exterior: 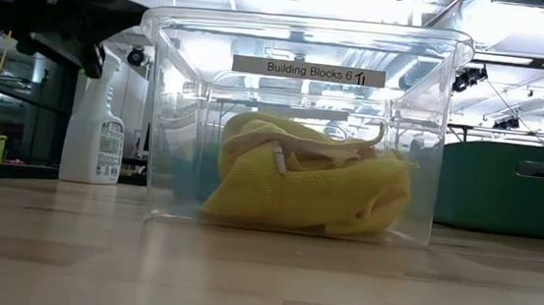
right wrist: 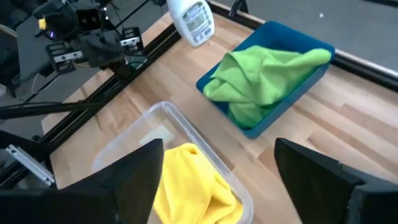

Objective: Sort microfiber towel by color & place in baskets
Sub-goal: Return to Home Position

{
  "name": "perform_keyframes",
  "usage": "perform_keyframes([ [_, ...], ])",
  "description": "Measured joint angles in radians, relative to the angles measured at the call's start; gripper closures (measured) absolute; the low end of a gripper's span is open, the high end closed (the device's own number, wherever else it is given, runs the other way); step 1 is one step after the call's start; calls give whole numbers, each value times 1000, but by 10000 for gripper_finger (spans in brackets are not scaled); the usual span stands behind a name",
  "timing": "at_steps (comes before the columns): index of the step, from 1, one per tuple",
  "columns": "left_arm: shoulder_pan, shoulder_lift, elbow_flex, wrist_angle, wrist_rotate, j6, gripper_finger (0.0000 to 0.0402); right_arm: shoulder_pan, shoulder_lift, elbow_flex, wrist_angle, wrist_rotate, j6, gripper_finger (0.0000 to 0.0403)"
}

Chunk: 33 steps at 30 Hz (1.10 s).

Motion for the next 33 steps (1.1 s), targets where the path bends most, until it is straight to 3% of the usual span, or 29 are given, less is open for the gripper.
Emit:
perform_keyframes([
  [11, 1, -60, -17, -61, -12, 58, 401, 20, 0, 0, -34, -9, 2, 211],
  [26, 1, -60, -16, -248, -13, 46, 401, 82, -50, 0, -252, -94, 14, 387],
  [29, 1, -60, -16, -265, -13, 46, 401, 143, -99, 0, -299, -37, 44, 398],
  [33, 1, -60, -16, -277, -13, 46, 401, 277, -167, 0, -379, 119, 142, 388],
])
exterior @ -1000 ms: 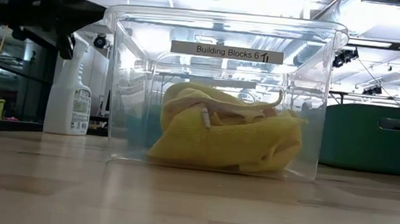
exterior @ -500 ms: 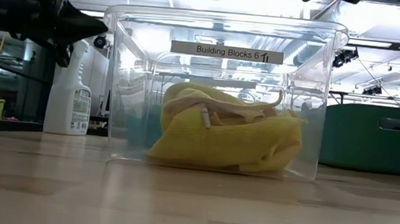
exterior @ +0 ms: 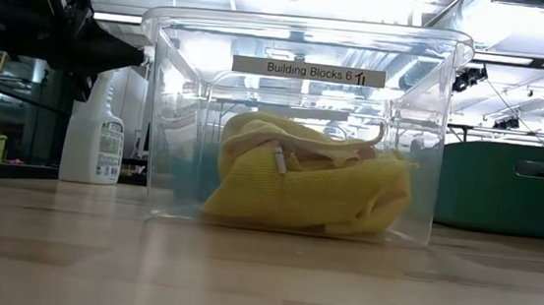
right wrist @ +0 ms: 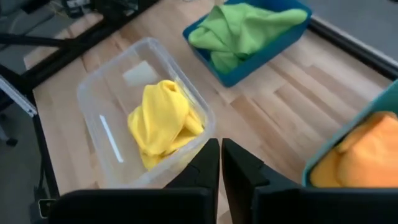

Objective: Sort microfiber towel by color & place in baskets
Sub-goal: Return to Home Position

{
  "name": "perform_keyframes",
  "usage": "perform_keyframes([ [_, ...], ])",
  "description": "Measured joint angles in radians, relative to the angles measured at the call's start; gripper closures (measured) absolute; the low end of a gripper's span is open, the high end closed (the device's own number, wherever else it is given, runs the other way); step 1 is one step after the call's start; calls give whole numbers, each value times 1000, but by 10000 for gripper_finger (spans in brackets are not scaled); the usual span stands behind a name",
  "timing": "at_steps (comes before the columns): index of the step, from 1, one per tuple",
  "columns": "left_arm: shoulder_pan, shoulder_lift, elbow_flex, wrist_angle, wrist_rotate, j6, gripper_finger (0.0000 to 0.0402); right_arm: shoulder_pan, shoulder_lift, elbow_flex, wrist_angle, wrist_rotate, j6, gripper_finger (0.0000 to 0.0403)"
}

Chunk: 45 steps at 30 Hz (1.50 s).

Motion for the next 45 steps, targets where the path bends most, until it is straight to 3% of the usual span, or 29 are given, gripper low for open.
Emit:
perform_keyframes([
  [6, 0, 0, 0, 0, 0, 0, 401, 255, -61, -6, -124, 179, 159, 387],
  [9, 0, 0, 0, 0, 0, 0, 401, 365, -101, -92, -89, 268, 217, 387],
  [13, 0, 0, 0, 0, 0, 0, 401, 463, -173, -325, 162, 355, 233, 387],
  [17, 0, 0, 0, 0, 0, 0, 401, 442, -246, -560, 607, 367, 89, 388],
  [19, 0, 0, 0, 0, 0, 0, 401, 383, -281, -647, 873, 292, -56, 396],
  [22, 0, 0, 0, 0, 0, 0, 401, 249, -315, -749, 1237, 72, -289, 400],
  [25, 0, 0, 1, 0, 0, 0, 401, 91, -338, -796, 1404, -102, -440, 401],
  [33, 0, 0, 1, 0, 0, 0, 401, -286, -432, -802, 1240, -451, -550, 402],
  [36, 0, 0, 1, 0, 0, 0, 401, -378, -478, -802, 1098, -515, -570, 402],
  [40, 0, 0, 1, 0, 0, 0, 401, -442, -538, -802, 945, -526, -610, 402],
  [45, 0, 0, 1, 0, 0, 0, 401, -446, -605, -802, 917, -594, -615, 402],
])
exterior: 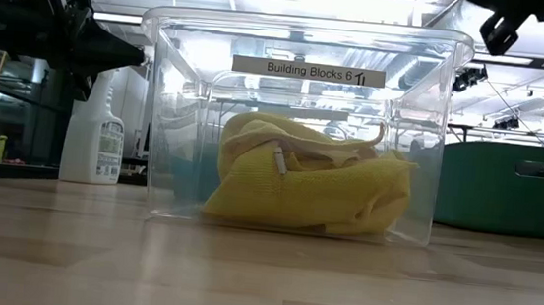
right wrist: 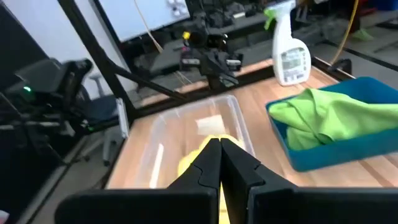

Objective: Sort microfiber towel by color & place in baskets
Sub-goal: Return to Home Position

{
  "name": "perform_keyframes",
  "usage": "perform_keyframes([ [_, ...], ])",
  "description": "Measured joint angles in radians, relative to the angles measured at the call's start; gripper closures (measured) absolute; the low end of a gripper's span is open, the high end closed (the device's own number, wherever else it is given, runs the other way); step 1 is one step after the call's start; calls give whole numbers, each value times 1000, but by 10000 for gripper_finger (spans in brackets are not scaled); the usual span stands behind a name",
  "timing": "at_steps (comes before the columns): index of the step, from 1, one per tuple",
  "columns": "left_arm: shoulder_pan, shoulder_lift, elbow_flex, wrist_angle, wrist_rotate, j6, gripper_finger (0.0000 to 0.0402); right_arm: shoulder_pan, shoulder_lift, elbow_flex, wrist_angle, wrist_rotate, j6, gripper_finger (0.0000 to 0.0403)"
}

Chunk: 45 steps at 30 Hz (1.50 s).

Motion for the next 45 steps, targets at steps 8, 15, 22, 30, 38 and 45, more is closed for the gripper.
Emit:
perform_keyframes([
  [8, 0, 0, 0, 0, 0, 0, 401, 31, -122, -138, 100, 10, 52, 403],
  [15, 0, 0, 0, 0, 0, 0, 401, 32, -226, -361, 282, 13, 108, 403],
  [22, 0, 0, 0, 0, 0, 0, 401, 31, -259, -518, 474, 13, 119, 403],
  [30, 0, 0, 0, 0, 0, 0, 401, 32, -255, -597, 582, 23, 120, 403],
  [38, 0, 0, 0, -1, 0, 0, 401, 32, -255, -597, 492, 22, 116, 403],
  [45, 0, 0, 0, -1, 0, 0, 401, 32, -255, -597, 453, 22, 116, 403],
])
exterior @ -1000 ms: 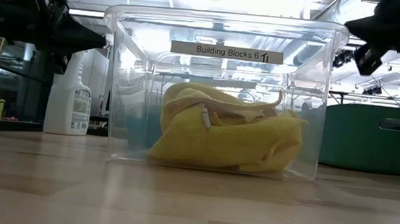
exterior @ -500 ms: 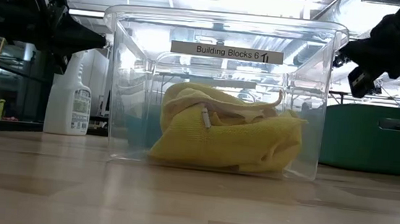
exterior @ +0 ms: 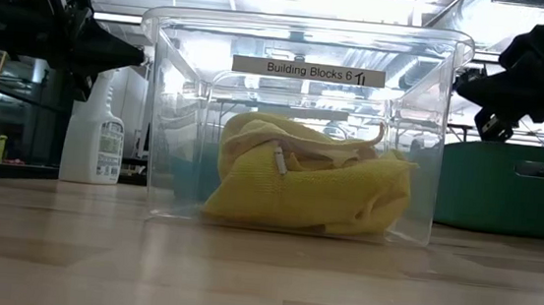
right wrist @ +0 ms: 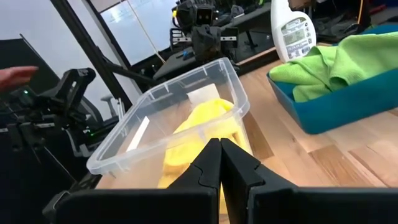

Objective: Sort microfiber towel by color & place in baskets
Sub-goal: Return to Home Position

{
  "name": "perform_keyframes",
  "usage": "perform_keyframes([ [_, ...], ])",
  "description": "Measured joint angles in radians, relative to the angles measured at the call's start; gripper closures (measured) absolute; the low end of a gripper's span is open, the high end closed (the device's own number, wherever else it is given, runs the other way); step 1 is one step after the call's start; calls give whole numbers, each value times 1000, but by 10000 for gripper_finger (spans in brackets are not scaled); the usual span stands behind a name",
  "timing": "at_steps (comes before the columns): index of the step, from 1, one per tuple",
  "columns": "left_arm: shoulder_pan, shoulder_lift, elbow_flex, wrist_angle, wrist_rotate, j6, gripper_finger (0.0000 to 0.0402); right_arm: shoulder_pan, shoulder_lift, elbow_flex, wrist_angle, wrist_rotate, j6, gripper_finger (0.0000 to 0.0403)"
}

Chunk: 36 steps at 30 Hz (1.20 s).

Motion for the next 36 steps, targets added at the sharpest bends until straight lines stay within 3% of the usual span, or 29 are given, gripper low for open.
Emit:
perform_keyframes([
  [12, 0, -28, 0, -10, 0, 0, 401, 0, -109, 0, -36, -1, 1, 403],
  [25, 0, -398, 0, -113, -1, 0, 401, 0, -125, 0, -70, -1, 1, 402],
  [36, 11, -403, 1, -125, 2, 18, 401, 0, -125, -1, -73, -1, 1, 402],
])
